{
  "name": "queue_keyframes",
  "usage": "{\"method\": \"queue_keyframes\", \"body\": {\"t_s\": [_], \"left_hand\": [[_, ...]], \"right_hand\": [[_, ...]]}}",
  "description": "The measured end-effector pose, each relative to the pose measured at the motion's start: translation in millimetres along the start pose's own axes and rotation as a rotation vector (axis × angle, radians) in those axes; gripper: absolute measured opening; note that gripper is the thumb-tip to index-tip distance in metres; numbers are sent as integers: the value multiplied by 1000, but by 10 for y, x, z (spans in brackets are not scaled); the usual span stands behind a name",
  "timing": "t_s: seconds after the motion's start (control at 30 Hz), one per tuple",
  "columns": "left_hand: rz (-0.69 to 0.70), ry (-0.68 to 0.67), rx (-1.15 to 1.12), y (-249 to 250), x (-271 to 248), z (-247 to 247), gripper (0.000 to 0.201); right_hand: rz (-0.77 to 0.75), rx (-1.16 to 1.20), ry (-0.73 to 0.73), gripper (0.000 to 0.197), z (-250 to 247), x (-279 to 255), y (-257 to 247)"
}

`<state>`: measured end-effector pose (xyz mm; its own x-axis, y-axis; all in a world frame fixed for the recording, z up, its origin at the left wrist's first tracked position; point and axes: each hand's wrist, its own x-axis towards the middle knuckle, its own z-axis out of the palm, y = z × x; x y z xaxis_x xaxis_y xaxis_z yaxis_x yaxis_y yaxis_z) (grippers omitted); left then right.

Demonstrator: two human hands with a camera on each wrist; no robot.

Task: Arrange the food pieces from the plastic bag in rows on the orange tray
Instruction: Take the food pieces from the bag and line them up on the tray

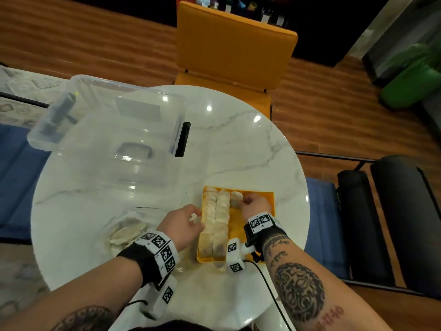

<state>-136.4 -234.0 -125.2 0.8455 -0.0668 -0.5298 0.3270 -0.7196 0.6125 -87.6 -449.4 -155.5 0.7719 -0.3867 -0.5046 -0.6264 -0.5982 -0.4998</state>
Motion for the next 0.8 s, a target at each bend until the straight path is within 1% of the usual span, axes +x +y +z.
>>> {"method": "queue_keyframes", "body": {"t_s": [0.2,0.37,0.6,0.67,0.7,0.73,0.8], "left_hand": [[4,-5,12,-16,13,-3,31],[-1,-9,46,-12,-3,-6,33],[9,16,-10,36,-52,-71,41],[17,34,-74,59,-78,-104,43],[17,34,-159,71,-90,-123,44],[19,23,-284,91,-104,-141,46],[49,-27,-518,146,-165,-176,54]], "right_hand": [[59,74,-32,19,46,59,-28],[87,85,-12,19,57,68,-22],[77,143,-30,24,-22,-21,-25],[65,159,-18,22,-74,-100,-29],[44,182,-2,20,-93,-151,-37],[8,215,14,18,-105,-214,-53],[-132,289,7,13,-140,-404,-130]]}}
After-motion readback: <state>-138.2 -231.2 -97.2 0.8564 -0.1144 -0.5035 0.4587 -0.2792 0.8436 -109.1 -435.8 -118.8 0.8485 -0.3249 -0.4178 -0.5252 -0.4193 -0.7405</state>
